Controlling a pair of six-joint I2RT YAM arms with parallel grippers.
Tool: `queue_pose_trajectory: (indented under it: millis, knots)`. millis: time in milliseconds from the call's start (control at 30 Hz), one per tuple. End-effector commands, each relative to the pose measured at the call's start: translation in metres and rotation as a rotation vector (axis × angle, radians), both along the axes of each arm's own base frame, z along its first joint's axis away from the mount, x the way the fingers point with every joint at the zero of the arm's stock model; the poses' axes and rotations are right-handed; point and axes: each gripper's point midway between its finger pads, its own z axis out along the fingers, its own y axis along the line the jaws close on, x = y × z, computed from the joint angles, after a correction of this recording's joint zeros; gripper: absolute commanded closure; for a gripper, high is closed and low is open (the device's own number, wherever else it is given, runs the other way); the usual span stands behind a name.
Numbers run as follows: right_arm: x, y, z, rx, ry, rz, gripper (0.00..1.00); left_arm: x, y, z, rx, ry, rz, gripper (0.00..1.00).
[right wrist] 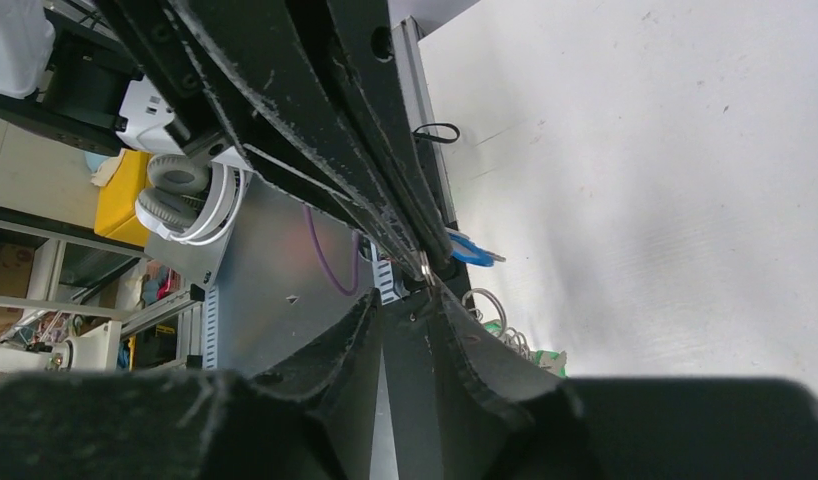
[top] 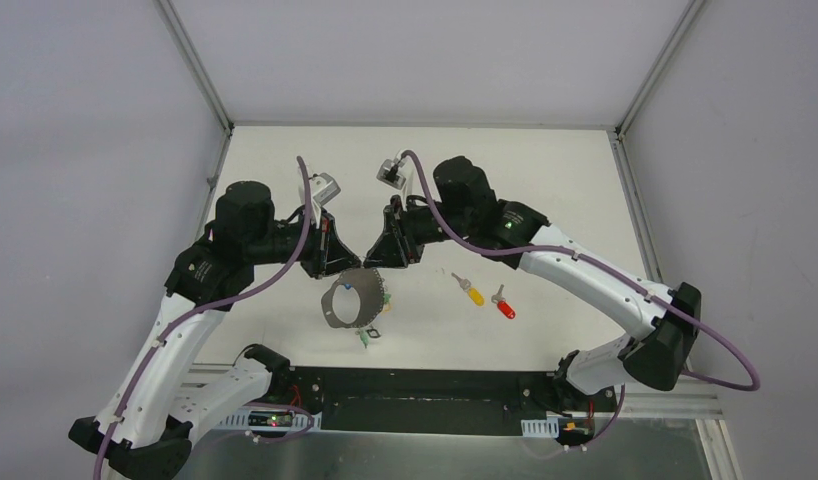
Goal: Put the keys on the keyring
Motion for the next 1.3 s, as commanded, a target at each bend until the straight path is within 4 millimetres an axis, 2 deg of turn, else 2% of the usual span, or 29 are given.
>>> queue_pose_trajectory:
  millis: [0,67,167,367,533,600,767,867,933,1133,1167,1233,1267]
  knots:
    - [-0.001,0.007,0.016,0.033,-0.043,0.012,0.78,-0.003,-0.004,0.022,-0.05,-0.036,-0.007,1.0]
    - [-0.001,0.008,0.016,0.035,-0.043,0.017,0.85,-0.004,-0.004,0.021,-0.052,-0.031,-0.015,1.0]
    - [0.0,0.009,0.017,0.038,-0.046,0.005,0.87,-0.006,-0.005,0.021,-0.056,-0.029,-0.029,1.0]
    - [0.004,0.009,0.014,0.026,-0.052,-0.011,0.68,-0.008,-0.005,0.022,-0.059,-0.032,-0.032,1.0]
    - [0.003,0.01,0.013,0.028,-0.048,-0.008,0.65,-0.009,-0.005,0.022,-0.06,-0.031,-0.033,1.0]
    - [0.002,0.011,0.013,0.032,-0.044,0.001,0.69,-0.009,-0.005,0.022,-0.06,-0.031,-0.034,1.0]
    - [0.002,0.014,0.014,0.047,-0.036,0.006,0.9,-0.009,-0.006,0.021,-0.061,-0.026,-0.038,1.0]
    - [0.003,0.014,0.014,0.051,-0.038,0.002,0.94,-0.009,-0.006,0.021,-0.061,-0.027,-0.041,1.0]
    - [0.003,0.014,0.014,0.055,-0.04,0.001,1.0,-0.01,-0.006,0.021,-0.061,-0.027,-0.045,1.0]
    - [0.003,0.014,0.017,0.105,-0.074,-0.005,1.0,-0.013,-0.007,0.019,-0.066,-0.029,-0.067,1.0]
    - [0.004,0.013,0.013,0.112,-0.076,-0.019,1.0,-0.014,-0.009,0.019,-0.076,-0.028,-0.08,0.92]
    - [0.005,0.01,0.018,0.156,-0.104,-0.043,1.0,-0.016,-0.012,0.023,-0.102,-0.029,-0.098,0.8]
    - [0.007,0.007,0.013,0.162,-0.11,-0.064,1.0,-0.017,-0.013,0.026,-0.112,-0.031,-0.103,0.72]
